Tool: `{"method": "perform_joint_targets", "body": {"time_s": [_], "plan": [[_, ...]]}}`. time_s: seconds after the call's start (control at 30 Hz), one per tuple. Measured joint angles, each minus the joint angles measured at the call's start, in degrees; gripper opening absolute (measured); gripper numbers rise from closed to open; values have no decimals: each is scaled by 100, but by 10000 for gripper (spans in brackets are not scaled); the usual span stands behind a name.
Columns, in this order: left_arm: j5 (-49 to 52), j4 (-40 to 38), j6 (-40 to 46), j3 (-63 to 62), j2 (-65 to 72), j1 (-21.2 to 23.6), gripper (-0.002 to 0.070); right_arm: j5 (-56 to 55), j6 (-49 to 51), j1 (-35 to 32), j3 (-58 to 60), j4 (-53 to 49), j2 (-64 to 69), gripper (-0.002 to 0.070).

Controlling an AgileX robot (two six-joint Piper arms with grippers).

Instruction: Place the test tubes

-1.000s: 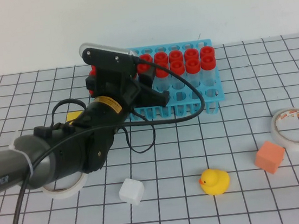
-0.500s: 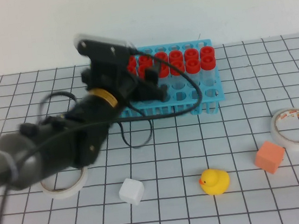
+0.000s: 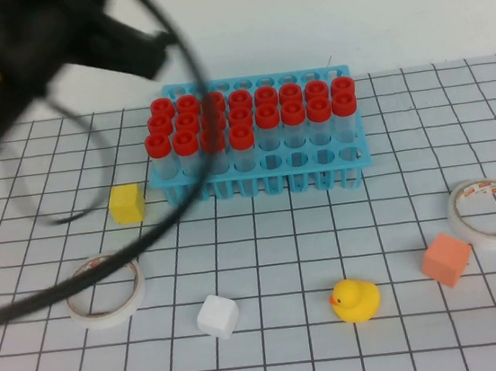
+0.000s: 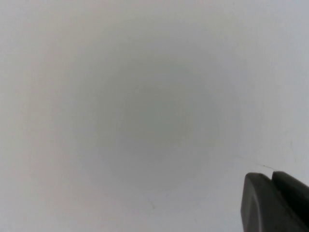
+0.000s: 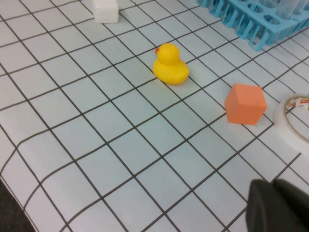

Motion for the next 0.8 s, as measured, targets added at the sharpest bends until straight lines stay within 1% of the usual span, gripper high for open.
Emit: {"method": "perform_joint_targets", "body": {"time_s": [0.17,0.43,0.53,0.63,0.7,0.8], "plan": [[631,0,43,0,-701,0,4,0,0,0,0,0,0,-1],[752,108,97,0,-928,0,0,0,0,0,0,0,0,-1],[974,196,118,94,-1081,56,0,0,0,0,0,0,0,-1],[1233,239,128,248,-1537,232,0,0,0,0,0,0,0,-1],[1594,239,139,447,-1976,399,0,0,0,0,0,0,0,-1],[2071,326,139,935,-2628,814,0,0,0,0,0,0,0,-1]]}}
